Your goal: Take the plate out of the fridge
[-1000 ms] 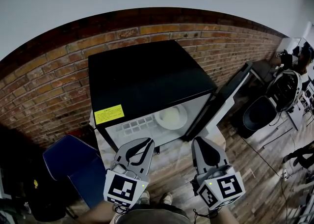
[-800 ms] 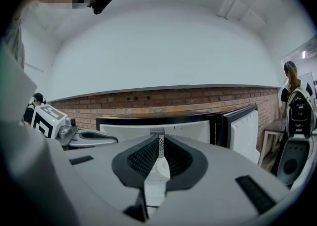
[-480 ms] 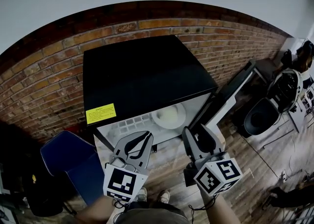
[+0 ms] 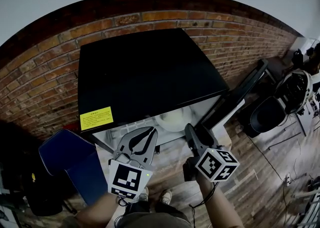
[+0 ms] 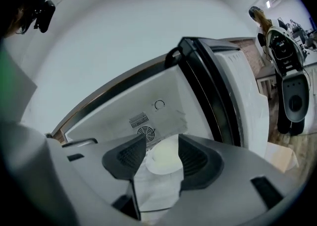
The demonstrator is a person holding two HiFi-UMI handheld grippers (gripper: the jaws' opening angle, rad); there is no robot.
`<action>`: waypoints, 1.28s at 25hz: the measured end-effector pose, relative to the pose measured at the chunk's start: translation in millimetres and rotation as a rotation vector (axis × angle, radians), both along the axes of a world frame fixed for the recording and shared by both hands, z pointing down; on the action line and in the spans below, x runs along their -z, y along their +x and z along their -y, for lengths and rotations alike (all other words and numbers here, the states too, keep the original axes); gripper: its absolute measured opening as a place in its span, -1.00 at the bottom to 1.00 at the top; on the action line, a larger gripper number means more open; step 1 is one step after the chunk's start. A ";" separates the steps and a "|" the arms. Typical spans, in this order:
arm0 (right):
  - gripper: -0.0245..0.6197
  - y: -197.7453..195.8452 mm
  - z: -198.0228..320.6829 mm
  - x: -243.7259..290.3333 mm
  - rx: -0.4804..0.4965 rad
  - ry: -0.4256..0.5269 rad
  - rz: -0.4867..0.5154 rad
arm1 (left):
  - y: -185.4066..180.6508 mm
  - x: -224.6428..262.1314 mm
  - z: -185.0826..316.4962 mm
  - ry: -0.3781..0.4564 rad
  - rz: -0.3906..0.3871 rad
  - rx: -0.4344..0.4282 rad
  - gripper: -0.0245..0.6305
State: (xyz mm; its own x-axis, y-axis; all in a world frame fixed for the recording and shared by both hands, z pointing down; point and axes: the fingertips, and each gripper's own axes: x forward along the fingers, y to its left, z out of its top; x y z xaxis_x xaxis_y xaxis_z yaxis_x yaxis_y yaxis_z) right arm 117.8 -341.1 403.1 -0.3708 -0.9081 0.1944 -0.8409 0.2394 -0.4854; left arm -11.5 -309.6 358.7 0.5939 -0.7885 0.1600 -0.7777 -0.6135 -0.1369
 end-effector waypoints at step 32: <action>-0.38 -25.7 42.2 -90.5 -0.026 -0.249 0.330 | 5.3 -54.7 17.2 -0.125 0.030 -0.008 -0.85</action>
